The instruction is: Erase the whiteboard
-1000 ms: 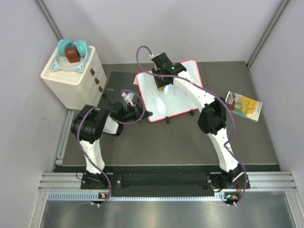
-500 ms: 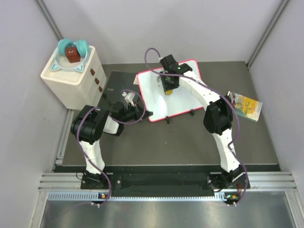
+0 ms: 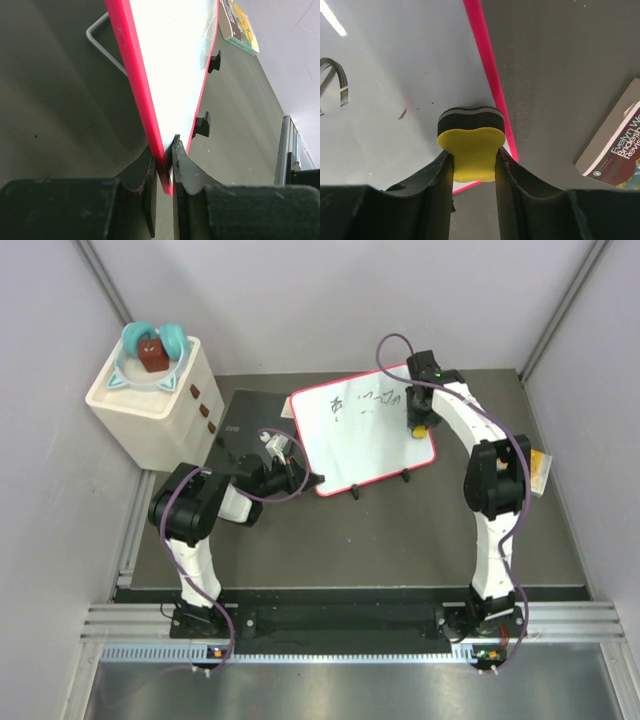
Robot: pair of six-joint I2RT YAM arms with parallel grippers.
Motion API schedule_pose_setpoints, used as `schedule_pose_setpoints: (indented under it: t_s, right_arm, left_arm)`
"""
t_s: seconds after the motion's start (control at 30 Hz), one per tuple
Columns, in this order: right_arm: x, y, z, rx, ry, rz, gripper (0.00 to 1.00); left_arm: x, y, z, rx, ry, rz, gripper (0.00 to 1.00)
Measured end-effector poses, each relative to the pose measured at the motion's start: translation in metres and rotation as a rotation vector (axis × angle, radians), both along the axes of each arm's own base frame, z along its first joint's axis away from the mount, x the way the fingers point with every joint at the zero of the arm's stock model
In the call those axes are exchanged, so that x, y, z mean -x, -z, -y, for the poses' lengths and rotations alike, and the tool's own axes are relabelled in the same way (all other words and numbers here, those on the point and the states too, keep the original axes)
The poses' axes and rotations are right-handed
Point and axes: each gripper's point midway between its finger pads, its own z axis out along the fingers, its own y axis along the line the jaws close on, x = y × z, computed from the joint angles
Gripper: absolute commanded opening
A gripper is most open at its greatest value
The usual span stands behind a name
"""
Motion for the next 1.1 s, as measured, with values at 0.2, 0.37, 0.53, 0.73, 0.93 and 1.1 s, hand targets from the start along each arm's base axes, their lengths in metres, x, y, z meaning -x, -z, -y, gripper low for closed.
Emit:
schedule_pose_setpoints:
  t_s: [0.2, 0.37, 0.53, 0.73, 0.93, 1.1]
  right_arm:
    - [-0.002, -0.004, -0.005, 0.029, -0.031, 0.036, 0.0]
    - [-0.003, -0.01, -0.029, 0.028, -0.096, 0.067, 0.0]
    - [-0.002, -0.026, -0.078, -0.034, -0.199, 0.116, 0.0]
    - [-0.001, -0.039, -0.149, -0.138, -0.343, 0.17, 0.0]
    - [0.004, -0.043, -0.191, -0.15, -0.401, 0.204, 0.0]
    - [0.009, -0.052, -0.228, -0.209, -0.419, 0.266, 0.0]
  left_arm:
    - [0.001, 0.001, 0.001, -0.008, 0.003, 0.002, 0.0]
    - [0.001, 0.003, 0.002, -0.017, 0.0, 0.002, 0.0]
    - [0.0, 0.003, 0.003, -0.028, -0.001, 0.004, 0.0]
    - [0.0, 0.004, 0.003, -0.044, -0.009, 0.008, 0.0]
    - [-0.001, 0.006, 0.004, -0.05, -0.018, 0.003, 0.0]
    - [-0.001, 0.006, 0.004, -0.056, -0.024, 0.003, 0.0]
